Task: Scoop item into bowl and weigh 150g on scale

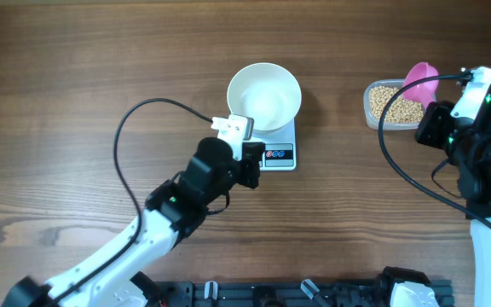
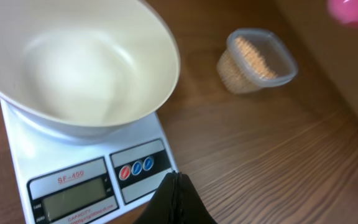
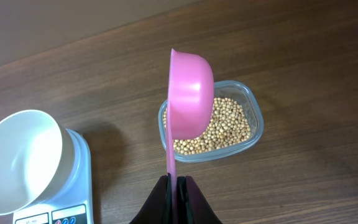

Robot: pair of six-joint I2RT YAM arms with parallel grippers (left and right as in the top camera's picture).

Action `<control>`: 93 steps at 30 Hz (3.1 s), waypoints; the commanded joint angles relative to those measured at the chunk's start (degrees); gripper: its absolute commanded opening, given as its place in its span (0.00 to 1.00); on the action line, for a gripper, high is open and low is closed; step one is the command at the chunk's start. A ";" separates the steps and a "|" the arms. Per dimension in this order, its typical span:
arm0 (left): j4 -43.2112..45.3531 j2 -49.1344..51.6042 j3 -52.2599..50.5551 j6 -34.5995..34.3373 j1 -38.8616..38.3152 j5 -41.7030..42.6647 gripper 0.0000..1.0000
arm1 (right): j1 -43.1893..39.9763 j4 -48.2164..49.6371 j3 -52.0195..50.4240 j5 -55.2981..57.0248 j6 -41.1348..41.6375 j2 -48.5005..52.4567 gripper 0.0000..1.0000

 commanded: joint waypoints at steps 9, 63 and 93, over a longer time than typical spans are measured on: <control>0.44 9.16 0.98 4.07 0.11 -3.65 0.04 | -0.13 -0.09 0.90 0.28 -0.55 0.24 0.04; -1.29 28.92 11.58 9.62 -5.90 -11.98 0.04 | -0.13 -0.28 0.90 -5.99 3.32 0.24 0.04; -0.28 30.77 11.58 9.86 -5.81 -13.84 0.04 | -0.13 -0.28 0.90 -5.81 2.89 0.24 0.04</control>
